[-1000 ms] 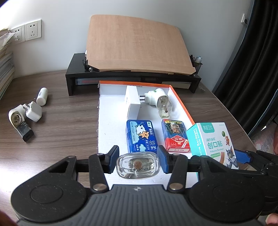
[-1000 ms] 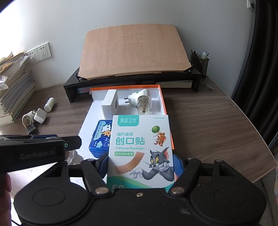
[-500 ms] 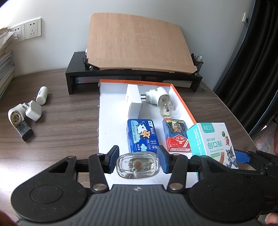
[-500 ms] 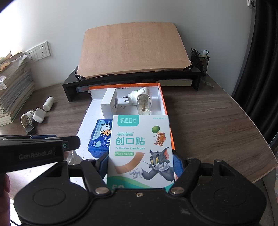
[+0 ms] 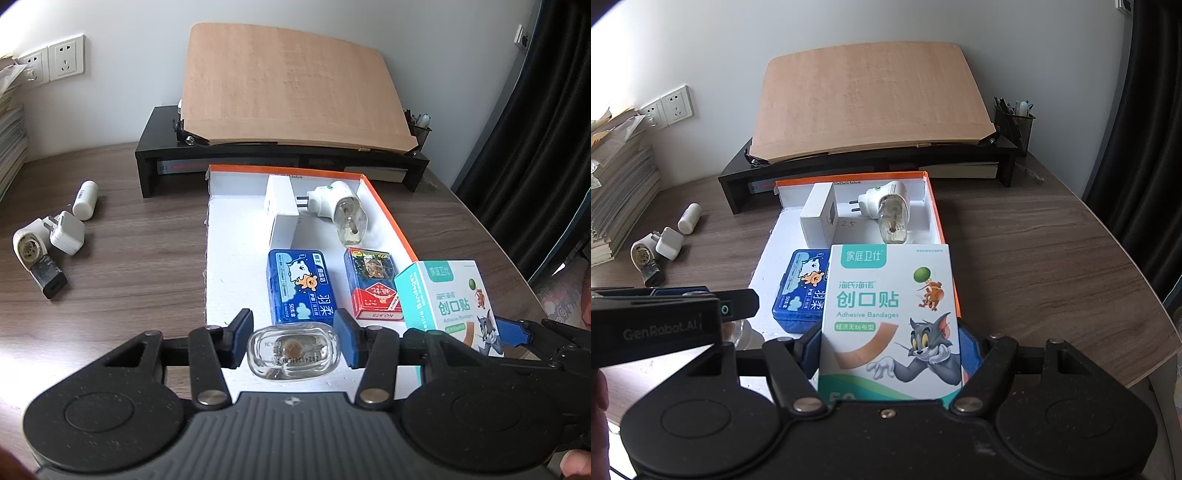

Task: Organize rigid objects
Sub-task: 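Hold the glass bottle and bandage box above the white box with both tools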

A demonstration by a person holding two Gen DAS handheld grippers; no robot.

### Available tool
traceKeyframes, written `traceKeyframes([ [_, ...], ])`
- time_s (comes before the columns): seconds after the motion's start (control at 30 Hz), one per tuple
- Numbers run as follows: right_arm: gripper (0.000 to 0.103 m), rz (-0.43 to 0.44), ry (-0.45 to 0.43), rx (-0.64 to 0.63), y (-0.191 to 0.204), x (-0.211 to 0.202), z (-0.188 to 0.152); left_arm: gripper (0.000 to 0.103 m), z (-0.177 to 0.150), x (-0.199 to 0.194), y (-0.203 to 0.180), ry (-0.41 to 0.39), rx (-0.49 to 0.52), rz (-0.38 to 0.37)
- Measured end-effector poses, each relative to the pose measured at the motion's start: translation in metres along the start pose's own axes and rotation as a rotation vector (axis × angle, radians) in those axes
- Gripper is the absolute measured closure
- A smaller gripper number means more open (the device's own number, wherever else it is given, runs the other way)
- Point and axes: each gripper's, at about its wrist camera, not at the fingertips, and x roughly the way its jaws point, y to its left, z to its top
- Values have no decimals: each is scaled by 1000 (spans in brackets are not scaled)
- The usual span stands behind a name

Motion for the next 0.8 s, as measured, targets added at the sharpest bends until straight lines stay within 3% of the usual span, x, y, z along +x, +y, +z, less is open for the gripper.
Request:
traceKeyframes([
  [0.8, 19, -1, 3, 2, -1, 3, -2, 54, -3, 1, -2, 9, 4, -6],
])
